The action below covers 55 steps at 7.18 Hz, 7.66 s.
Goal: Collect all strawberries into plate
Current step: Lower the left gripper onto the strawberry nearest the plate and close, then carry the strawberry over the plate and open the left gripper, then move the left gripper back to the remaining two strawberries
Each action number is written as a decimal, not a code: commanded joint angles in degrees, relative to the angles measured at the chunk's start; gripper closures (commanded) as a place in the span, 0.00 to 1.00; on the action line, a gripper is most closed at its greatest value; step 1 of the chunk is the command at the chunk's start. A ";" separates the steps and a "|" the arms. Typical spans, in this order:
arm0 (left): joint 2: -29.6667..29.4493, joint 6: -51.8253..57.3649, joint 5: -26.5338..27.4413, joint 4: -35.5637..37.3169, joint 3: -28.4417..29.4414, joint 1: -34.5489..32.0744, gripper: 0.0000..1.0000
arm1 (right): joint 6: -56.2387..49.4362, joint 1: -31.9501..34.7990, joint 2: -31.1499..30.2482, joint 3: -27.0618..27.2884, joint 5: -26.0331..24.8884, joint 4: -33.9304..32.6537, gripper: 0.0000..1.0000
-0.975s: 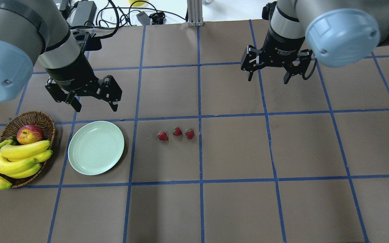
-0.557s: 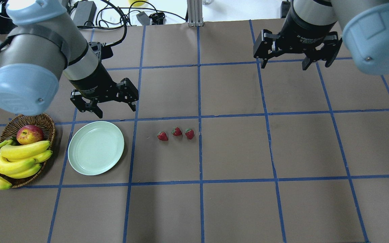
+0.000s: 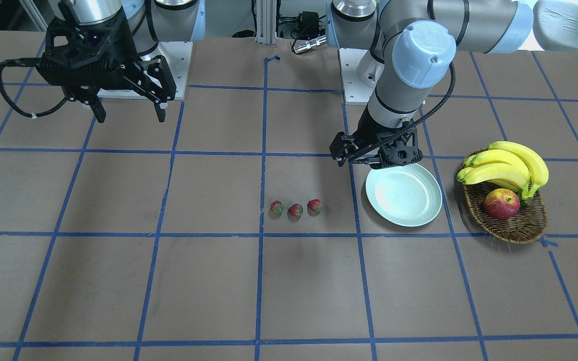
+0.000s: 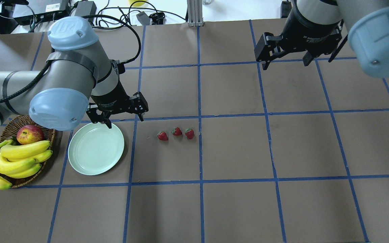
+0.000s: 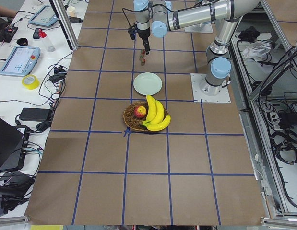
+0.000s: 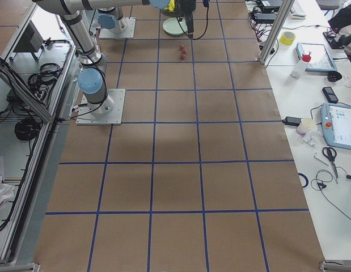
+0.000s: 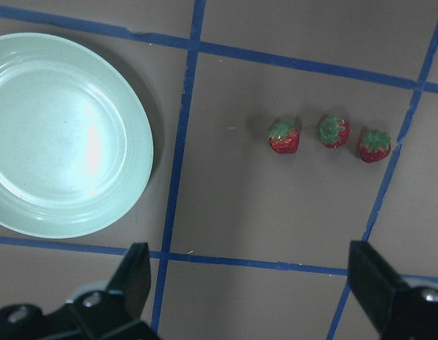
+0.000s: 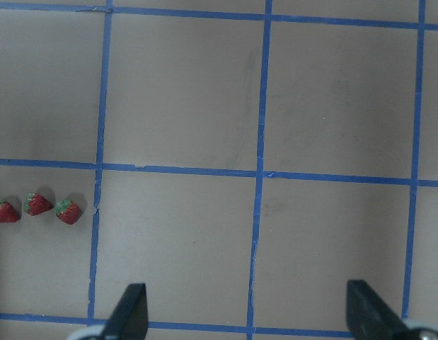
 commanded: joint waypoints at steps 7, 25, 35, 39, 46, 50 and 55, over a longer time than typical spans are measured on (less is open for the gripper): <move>-11.65 -14.99 -3.68 15.46 -4.69 -3.11 0.00 | -0.21 -0.33 1.52 -5.78 -1.27 5.43 0.00; -14.57 -20.20 -4.16 17.07 -3.38 -2.94 1.00 | 0.14 0.29 2.57 -3.85 -1.19 1.39 0.00; -9.55 13.38 8.45 3.79 -4.68 14.37 1.00 | 0.14 0.29 2.57 -3.85 -1.10 1.39 0.00; -9.47 12.33 7.75 3.70 -4.17 14.03 0.00 | 0.06 0.29 2.57 -3.85 -1.10 1.39 0.00; -7.80 -11.09 -1.20 4.75 -2.84 3.83 0.02 | 0.06 0.29 2.57 -3.85 -1.10 1.39 0.00; -10.86 -37.70 -12.18 12.55 -3.20 -1.00 0.02 | 0.06 0.38 2.57 -3.85 -1.10 1.65 0.00; -17.72 -49.46 -12.56 23.28 -2.94 -4.87 0.02 | -0.03 0.29 2.49 -3.85 -1.10 1.92 0.00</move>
